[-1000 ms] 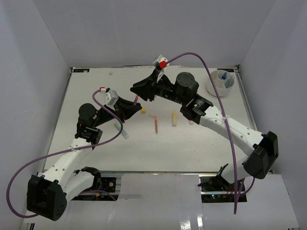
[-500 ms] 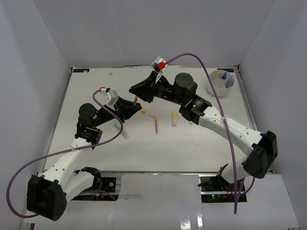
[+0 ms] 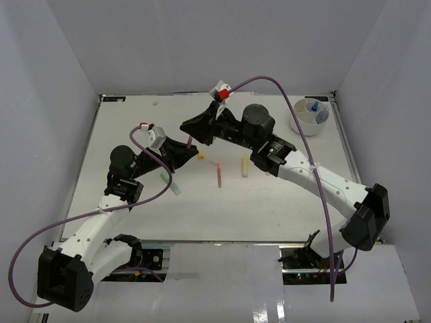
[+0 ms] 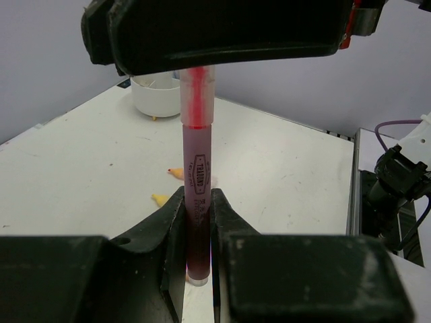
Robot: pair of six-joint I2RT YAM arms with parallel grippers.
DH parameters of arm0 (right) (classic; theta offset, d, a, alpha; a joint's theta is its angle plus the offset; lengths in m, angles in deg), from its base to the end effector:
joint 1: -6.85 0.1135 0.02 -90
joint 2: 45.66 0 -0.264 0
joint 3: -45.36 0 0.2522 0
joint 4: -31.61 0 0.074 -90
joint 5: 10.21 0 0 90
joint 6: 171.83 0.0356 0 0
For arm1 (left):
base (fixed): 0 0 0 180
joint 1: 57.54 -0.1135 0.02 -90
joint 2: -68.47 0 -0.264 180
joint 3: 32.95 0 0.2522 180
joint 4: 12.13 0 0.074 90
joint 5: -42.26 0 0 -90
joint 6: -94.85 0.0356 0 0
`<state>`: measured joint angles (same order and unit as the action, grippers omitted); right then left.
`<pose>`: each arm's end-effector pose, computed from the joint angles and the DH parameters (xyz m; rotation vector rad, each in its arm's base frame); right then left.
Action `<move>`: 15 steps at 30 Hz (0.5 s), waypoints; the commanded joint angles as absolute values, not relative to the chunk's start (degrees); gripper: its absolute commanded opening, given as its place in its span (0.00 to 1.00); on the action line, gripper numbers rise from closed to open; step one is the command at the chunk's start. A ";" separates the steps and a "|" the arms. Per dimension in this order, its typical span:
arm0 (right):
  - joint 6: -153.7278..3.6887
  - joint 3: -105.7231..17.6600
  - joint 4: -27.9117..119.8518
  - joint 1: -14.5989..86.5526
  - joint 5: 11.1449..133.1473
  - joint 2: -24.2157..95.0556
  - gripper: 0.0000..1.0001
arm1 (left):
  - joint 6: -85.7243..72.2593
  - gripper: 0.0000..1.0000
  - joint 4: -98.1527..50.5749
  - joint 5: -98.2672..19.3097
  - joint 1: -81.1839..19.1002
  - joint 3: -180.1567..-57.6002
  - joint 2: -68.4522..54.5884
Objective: Sort the stationery into containers
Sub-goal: Close the pen cap on the pen.
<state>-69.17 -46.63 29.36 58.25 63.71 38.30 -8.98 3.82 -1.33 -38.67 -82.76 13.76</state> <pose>0.2097 0.2784 0.4306 -0.7237 1.3071 1.1121 0.1956 -0.0941 0.3263 0.7608 1.3167 -1.0159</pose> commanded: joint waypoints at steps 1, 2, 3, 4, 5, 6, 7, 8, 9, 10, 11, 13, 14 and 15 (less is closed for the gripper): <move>-71.55 -46.44 38.42 59.67 63.88 40.56 0.08 | -9.57 0.00 8.56 -3.44 -38.73 -84.68 16.62; -71.55 -46.27 38.87 59.85 63.88 40.91 0.08 | -9.57 0.00 8.73 -3.62 -38.73 -84.68 16.79; -71.46 -46.18 39.31 59.93 63.88 41.00 0.08 | -9.74 0.00 9.08 -3.71 -38.73 -84.68 16.88; -71.55 -46.01 39.92 60.02 63.88 41.09 0.08 | -9.83 0.00 9.17 -3.88 -38.82 -84.59 16.97; -71.55 -45.74 40.19 60.11 63.88 41.09 0.08 | -10.00 0.00 9.35 -3.97 -38.82 -84.42 16.97; -71.55 -45.31 40.54 60.29 63.88 41.17 0.08 | -10.01 0.00 9.44 -4.06 -38.91 -84.50 17.23; -71.55 -45.21 40.98 60.29 63.88 41.18 0.08 | -10.09 0.00 9.44 -4.32 -38.91 -84.42 17.23; -71.55 -45.13 41.94 60.46 63.88 41.26 0.08 | -10.09 0.00 9.53 -4.58 -39.00 -84.33 17.32; -71.55 -45.04 42.38 60.46 63.70 41.26 0.08 | -10.09 0.00 9.70 -4.67 -39.00 -84.33 17.41; -71.46 -45.04 42.91 60.64 63.62 41.35 0.08 | -10.09 0.00 9.79 -4.67 -39.17 -84.24 17.58; -71.64 -44.95 43.78 60.81 63.62 41.44 0.08 | -10.27 0.00 9.96 -4.85 -39.17 -84.24 17.59; -71.81 -45.13 45.02 61.08 63.79 41.70 0.08 | -10.27 0.00 10.06 -5.29 -39.35 -84.33 17.85; -71.90 -45.21 46.07 61.25 63.88 41.79 0.08 | -10.27 0.00 10.23 -5.72 -39.35 -84.24 17.94; -72.08 -44.95 47.30 61.25 63.88 41.79 0.08 | -10.53 0.00 10.67 -5.99 -39.52 -84.15 18.20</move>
